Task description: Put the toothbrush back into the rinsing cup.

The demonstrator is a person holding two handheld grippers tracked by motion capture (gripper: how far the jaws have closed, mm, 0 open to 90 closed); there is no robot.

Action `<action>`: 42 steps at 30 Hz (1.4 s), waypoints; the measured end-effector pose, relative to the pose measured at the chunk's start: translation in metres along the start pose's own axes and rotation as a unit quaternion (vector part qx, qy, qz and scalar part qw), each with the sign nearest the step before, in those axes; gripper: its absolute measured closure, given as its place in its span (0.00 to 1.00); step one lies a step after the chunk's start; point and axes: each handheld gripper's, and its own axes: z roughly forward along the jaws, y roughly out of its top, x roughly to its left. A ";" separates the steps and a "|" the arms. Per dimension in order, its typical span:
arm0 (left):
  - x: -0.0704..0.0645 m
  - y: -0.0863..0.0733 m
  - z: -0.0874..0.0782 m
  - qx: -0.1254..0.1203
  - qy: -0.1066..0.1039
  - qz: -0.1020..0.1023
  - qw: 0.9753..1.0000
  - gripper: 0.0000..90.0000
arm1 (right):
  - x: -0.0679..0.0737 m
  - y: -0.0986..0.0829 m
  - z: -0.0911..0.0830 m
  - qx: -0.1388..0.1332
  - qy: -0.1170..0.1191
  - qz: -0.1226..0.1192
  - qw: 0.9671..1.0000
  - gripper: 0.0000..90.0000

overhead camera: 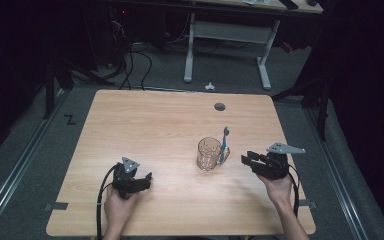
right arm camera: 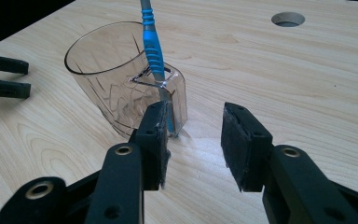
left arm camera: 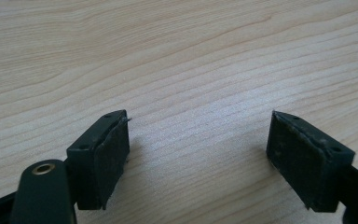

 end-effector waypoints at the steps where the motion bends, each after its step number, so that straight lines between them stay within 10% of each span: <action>1: 0.000 0.000 0.000 0.000 0.000 0.000 1.000 0.24 | 0.000 -0.001 0.000 0.000 -0.001 -0.001 1.000 0.68; 42: 0.000 0.000 0.000 0.000 0.000 0.000 1.000 0.24 | -0.010 -0.029 0.016 0.027 -0.035 0.013 0.999 0.69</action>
